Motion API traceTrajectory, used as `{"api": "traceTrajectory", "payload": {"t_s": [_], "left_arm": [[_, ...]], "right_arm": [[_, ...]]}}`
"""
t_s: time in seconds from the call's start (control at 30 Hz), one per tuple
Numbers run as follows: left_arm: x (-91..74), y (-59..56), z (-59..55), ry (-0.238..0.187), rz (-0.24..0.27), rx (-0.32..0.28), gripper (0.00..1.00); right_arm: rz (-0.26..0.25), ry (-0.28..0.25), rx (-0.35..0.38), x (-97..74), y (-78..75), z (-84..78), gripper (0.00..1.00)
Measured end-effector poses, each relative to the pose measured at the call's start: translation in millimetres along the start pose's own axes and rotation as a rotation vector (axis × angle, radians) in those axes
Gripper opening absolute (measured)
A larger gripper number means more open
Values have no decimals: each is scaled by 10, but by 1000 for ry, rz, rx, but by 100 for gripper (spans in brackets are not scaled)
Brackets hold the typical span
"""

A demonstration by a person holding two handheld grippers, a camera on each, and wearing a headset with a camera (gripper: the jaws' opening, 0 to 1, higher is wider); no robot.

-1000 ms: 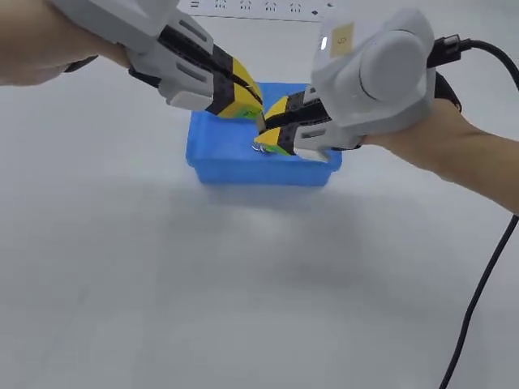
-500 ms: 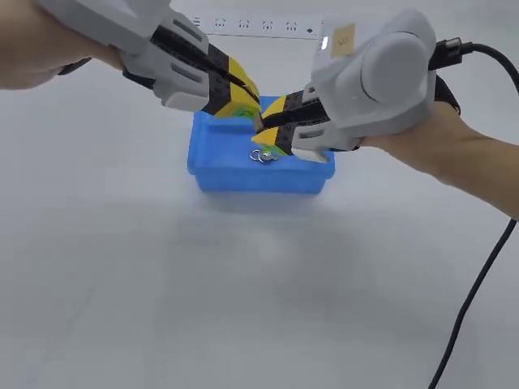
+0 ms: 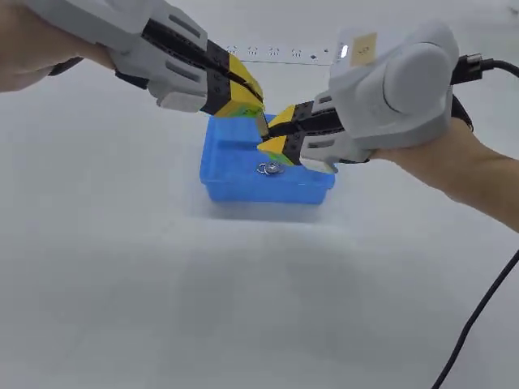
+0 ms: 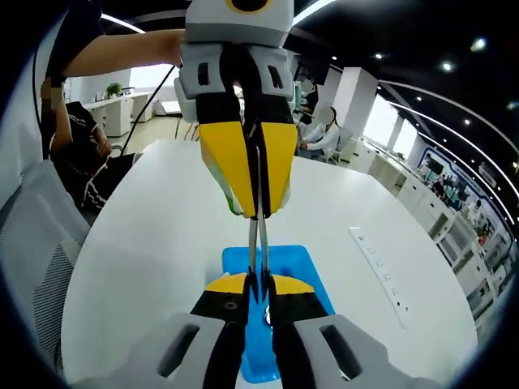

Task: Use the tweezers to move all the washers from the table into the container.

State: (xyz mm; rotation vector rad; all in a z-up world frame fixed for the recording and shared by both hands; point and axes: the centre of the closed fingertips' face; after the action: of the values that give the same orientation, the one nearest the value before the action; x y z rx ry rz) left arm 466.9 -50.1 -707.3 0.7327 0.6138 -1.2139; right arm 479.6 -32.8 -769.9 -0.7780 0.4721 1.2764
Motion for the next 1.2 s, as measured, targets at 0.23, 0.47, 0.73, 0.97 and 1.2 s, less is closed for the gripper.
{"api": "traceTrajectory", "payload": {"t_s": [0.23,0.47,0.73,0.97,1.2], "left_arm": [[-117,-182,62,-14,-5,8,6],[-55,-400,-20,16,-25,-3,6],[220,-643,-260,72,-74,-62,6],[504,-743,-493,121,-112,-90,6],[703,-744,-711,144,-132,-131,5]], "right_arm": [[18,-18,-7,-202,183,42,8],[46,19,-16,-297,410,-79,8],[81,115,-53,-226,648,-360,7],[128,197,-60,-39,778,-617,7],[156,238,-36,128,810,-764,7]]}}
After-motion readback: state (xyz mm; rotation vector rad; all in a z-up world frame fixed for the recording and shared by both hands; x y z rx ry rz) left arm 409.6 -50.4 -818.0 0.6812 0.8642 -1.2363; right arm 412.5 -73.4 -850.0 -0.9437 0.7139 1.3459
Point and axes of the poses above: the centre of the closed fingertips' face, and the gripper's own axes: x roughly forward along the fingers, y roughly to its left, z roughly out of its top, and after that the axes turned 13 degrees about y, right-handed
